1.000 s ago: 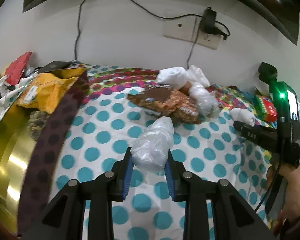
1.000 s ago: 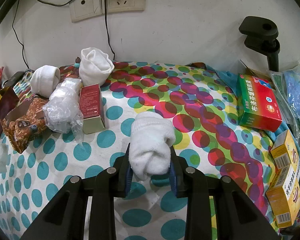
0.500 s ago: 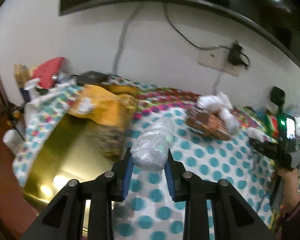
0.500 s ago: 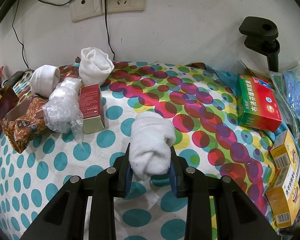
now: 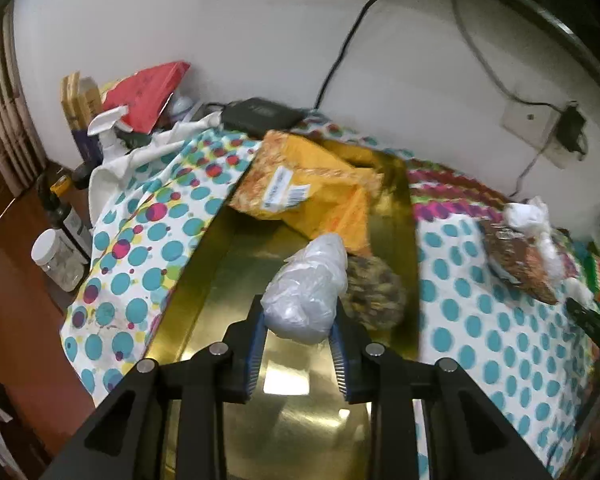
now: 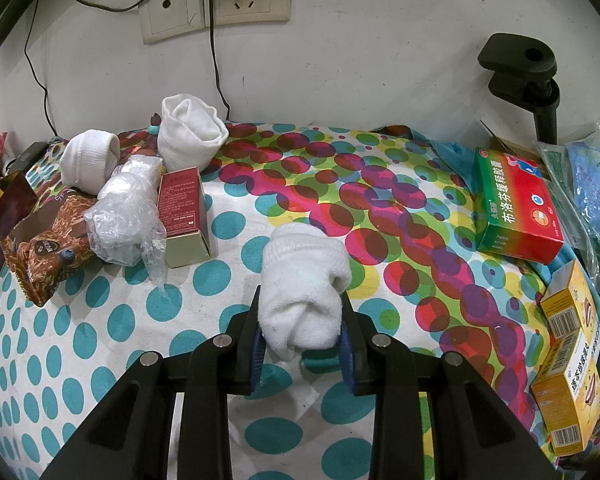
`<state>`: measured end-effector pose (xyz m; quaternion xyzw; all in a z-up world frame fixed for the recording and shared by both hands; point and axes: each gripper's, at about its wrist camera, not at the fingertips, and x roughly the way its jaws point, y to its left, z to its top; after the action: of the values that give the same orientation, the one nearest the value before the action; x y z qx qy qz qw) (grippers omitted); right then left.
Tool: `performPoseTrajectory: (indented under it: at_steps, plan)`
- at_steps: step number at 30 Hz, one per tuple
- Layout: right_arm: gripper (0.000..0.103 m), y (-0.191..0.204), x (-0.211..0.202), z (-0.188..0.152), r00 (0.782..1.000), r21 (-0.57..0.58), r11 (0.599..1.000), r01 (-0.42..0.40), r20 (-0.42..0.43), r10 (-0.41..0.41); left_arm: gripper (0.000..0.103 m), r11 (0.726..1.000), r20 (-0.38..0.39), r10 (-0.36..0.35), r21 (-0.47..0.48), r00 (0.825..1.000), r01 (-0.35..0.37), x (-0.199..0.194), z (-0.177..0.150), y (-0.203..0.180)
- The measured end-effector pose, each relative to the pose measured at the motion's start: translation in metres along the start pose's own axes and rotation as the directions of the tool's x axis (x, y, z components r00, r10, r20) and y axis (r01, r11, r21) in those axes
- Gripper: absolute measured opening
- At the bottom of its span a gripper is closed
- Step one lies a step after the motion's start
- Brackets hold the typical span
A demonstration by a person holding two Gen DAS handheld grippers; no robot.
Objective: Organize objects
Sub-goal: 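Carry the plastic bundle to the gold tray and open the left tool, then carry the white sock to the gold tray and open the right tool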
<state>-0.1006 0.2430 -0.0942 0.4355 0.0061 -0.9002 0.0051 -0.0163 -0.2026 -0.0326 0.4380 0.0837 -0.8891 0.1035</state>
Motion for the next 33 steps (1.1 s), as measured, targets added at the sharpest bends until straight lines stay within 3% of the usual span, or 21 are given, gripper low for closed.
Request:
performPoseTrajectory:
  at_steps: [18, 25, 29, 33]
  plan:
    - [0.03, 0.0, 0.0, 0.0, 1.0, 0.0, 1.0, 0.003, 0.0, -0.003, 0.031, 0.997, -0.134, 0.067, 0.044, 0.989, -0.062, 0.044, 0.007, -0.001]
    - [0.03, 0.002, 0.0, 0.0, 1.0, 0.0, 1.0, 0.006, 0.0, -0.006, 0.041, 0.995, -0.192, 0.1, 0.017, 0.976, -0.099, 0.051, 0.005, 0.009]
    - [0.03, 0.001, 0.0, 0.0, 1.0, -0.001, 1.0, 0.007, 0.0, -0.007, 0.041, 0.994, -0.191, 0.106, 0.038, 0.976, -0.101, 0.046, 0.003, 0.008]
    - [0.03, 0.001, 0.0, 0.0, 1.0, 0.0, 1.0, 0.007, 0.001, -0.007, 0.041, 0.989, -0.136, 0.137, 0.065, 0.981, -0.129, 0.029, 0.001, 0.006]
